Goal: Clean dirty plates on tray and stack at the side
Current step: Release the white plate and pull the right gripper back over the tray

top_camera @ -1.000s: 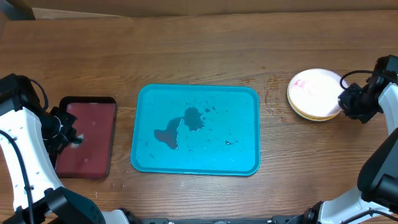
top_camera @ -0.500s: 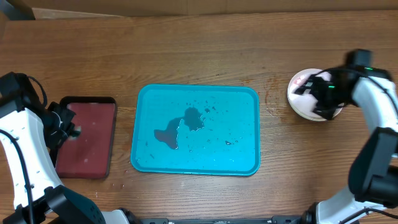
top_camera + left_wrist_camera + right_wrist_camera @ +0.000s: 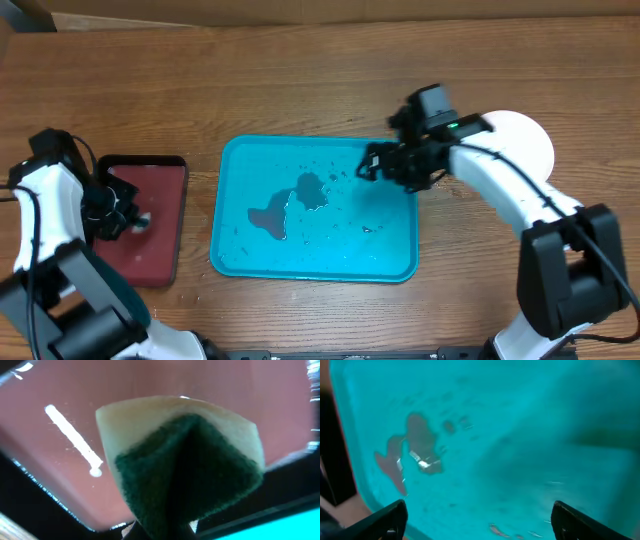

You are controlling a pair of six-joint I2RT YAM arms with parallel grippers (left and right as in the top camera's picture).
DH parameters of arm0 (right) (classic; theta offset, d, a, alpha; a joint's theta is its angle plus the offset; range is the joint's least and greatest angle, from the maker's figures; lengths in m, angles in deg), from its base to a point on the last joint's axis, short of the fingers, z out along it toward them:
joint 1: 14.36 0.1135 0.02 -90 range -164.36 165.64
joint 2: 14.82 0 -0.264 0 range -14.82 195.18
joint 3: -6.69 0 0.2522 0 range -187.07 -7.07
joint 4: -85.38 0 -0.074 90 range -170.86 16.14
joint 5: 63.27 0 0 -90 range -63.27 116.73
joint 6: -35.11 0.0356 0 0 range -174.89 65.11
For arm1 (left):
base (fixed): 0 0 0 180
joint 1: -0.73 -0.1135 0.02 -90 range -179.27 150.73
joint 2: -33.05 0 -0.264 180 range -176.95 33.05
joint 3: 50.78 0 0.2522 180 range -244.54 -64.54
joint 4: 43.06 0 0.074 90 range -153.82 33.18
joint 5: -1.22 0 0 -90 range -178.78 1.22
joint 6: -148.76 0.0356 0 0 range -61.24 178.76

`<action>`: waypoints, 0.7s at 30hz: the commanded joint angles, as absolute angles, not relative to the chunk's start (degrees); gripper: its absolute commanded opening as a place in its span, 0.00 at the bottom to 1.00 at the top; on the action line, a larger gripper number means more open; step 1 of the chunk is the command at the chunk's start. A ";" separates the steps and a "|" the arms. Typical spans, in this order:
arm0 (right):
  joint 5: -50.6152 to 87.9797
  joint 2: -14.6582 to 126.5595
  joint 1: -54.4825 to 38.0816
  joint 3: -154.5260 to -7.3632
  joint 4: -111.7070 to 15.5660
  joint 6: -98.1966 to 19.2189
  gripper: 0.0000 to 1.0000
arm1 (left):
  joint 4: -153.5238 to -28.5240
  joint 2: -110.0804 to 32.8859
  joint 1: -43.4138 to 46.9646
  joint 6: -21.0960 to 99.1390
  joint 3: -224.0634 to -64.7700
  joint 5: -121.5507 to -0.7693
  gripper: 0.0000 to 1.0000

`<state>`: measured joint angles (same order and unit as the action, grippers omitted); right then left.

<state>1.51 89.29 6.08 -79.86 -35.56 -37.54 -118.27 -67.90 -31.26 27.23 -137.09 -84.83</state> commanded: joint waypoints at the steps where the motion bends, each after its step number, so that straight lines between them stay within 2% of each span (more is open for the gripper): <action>1: 1.19 88.81 10.37 -79.67 -37.15 -36.49 0.93 | -117.98 -70.72 -31.50 29.02 -136.85 -84.22 0.04; 5: 1.16 88.81 13.49 -79.67 -39.32 -34.66 0.93 | -117.24 -72.40 -31.50 29.20 -136.85 -84.24 0.18; 6: 1.16 88.81 14.21 -79.67 -39.75 -34.68 0.93 | -117.04 -72.62 -31.50 29.26 -136.85 -84.24 0.25; 10: 1.16 88.81 16.27 -79.67 -40.41 -34.68 0.93 | -116.98 -72.55 -31.50 30.40 -137.20 -83.65 0.67; 18: 1.10 88.75 17.12 -79.73 -39.16 -33.81 0.93 | -120.56 -72.05 -31.55 35.62 -141.68 -76.70 0.89; 21: 1.08 88.59 17.12 -79.99 -38.18 -33.76 0.93 | -124.61 -70.89 -31.52 35.45 -145.49 -76.63 0.88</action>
